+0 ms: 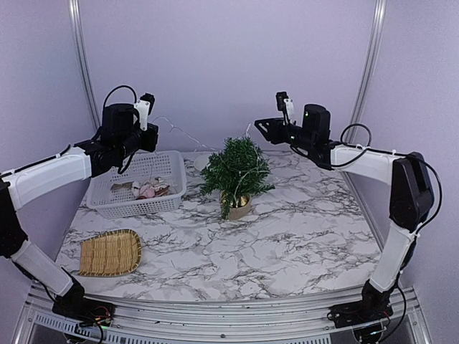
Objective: Decorate the small christmas tree
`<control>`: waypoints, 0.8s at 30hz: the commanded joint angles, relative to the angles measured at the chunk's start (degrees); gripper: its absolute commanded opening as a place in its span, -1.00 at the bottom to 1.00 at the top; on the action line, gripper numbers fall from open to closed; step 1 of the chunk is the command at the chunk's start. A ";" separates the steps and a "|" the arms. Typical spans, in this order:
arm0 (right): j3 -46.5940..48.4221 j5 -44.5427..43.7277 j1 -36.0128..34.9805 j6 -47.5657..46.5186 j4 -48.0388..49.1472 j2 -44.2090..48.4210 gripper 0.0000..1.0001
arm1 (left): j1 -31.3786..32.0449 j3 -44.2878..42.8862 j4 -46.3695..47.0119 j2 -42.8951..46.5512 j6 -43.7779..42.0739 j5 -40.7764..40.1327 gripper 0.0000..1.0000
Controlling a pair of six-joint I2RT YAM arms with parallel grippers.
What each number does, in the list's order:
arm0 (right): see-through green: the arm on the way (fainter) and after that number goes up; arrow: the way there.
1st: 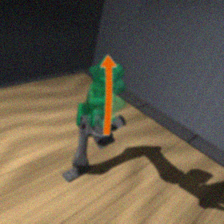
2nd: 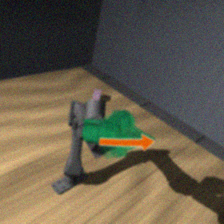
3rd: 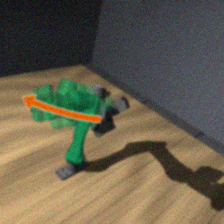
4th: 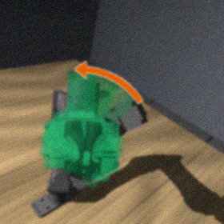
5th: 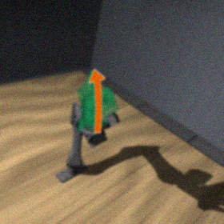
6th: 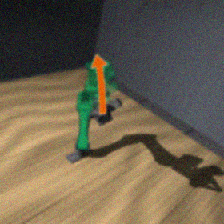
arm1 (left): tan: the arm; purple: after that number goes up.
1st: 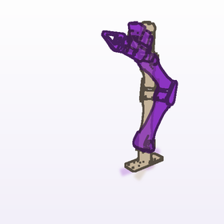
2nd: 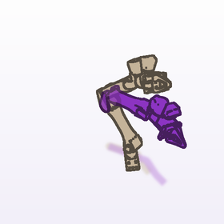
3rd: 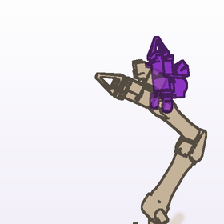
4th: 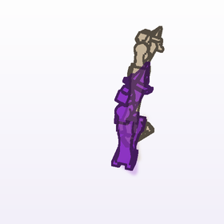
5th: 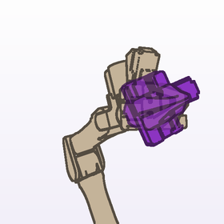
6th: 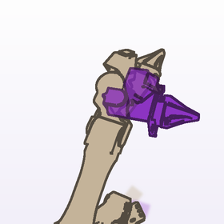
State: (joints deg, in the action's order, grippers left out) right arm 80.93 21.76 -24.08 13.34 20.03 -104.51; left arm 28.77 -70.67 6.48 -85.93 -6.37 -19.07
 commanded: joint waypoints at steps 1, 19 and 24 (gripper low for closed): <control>0.16 -0.71 0.43 -1.54 -0.32 4.34 -0.26 | -0.03 1.24 -3.43 5.31 1.15 2.12 -1.00; -4.55 8.39 -6.31 -9.58 -10.34 19.03 0.05 | 6.81 5.84 -26.39 13.79 -6.74 24.44 -1.00; -4.14 10.53 -12.54 -16.82 -13.73 18.76 -0.01 | 8.49 5.46 -27.94 12.61 -9.13 33.39 -1.00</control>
State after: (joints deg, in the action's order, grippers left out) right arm 75.79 29.30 -32.36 3.77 10.98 -86.00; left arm 36.56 -64.77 -18.02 -73.56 -11.99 5.43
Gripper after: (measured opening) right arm 0.505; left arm 0.013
